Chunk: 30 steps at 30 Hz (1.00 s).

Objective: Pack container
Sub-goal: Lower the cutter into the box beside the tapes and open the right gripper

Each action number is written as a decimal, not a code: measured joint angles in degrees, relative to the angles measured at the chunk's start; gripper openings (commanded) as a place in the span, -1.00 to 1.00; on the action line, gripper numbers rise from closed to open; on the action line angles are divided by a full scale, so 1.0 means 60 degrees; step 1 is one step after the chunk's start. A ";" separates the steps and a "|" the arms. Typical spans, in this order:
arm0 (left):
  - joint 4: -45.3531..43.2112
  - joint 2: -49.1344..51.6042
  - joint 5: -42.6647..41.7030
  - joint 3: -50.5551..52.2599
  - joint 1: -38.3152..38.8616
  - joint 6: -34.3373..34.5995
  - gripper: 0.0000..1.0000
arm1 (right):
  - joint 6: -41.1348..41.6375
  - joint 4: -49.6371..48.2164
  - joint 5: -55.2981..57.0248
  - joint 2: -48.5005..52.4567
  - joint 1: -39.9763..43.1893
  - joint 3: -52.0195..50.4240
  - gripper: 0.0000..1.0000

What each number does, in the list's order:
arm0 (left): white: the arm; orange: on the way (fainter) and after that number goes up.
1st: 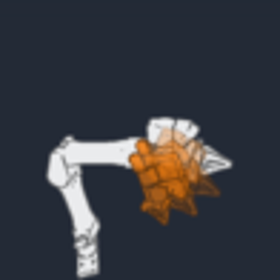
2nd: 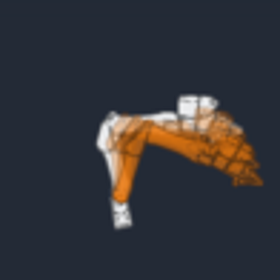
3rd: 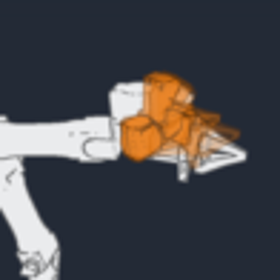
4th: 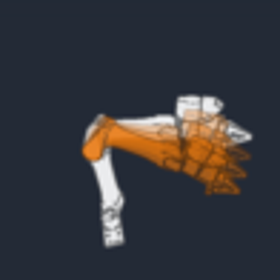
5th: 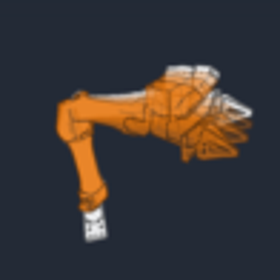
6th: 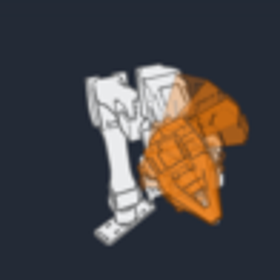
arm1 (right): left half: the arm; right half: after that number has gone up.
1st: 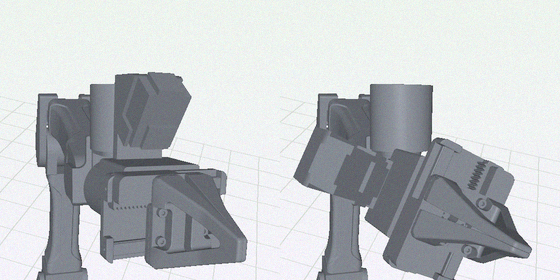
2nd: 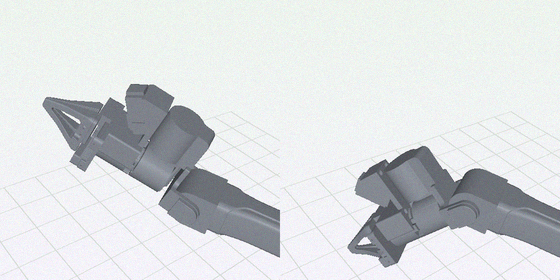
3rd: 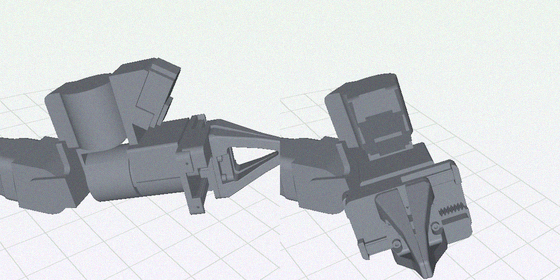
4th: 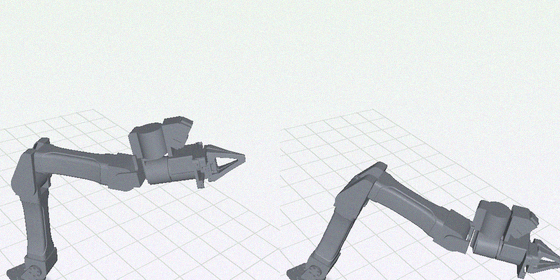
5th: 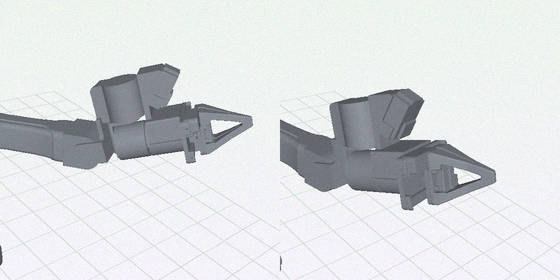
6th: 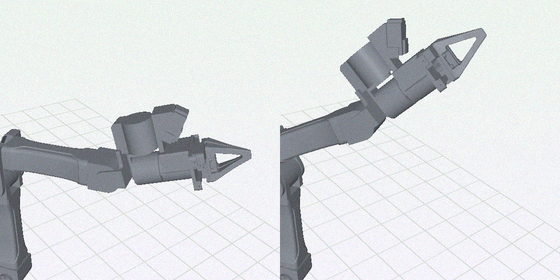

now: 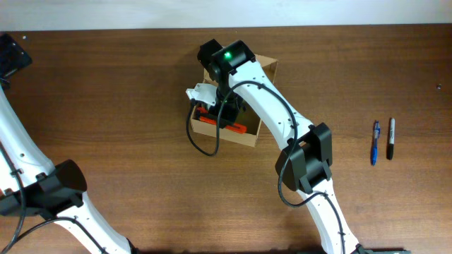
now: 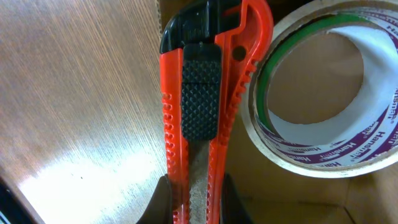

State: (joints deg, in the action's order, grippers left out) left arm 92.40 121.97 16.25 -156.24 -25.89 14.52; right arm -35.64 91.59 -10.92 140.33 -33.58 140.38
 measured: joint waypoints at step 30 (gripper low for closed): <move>0.0000 0.0000 0.0000 0.0000 0.0000 0.0000 1.00 | -0.0069 -0.0273 -0.0135 0.0000 0.0463 0.0000 -0.92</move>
State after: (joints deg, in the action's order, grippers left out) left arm 92.40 121.97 16.25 -156.24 -25.89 14.52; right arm -36.05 89.95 -11.73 140.33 -30.81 140.38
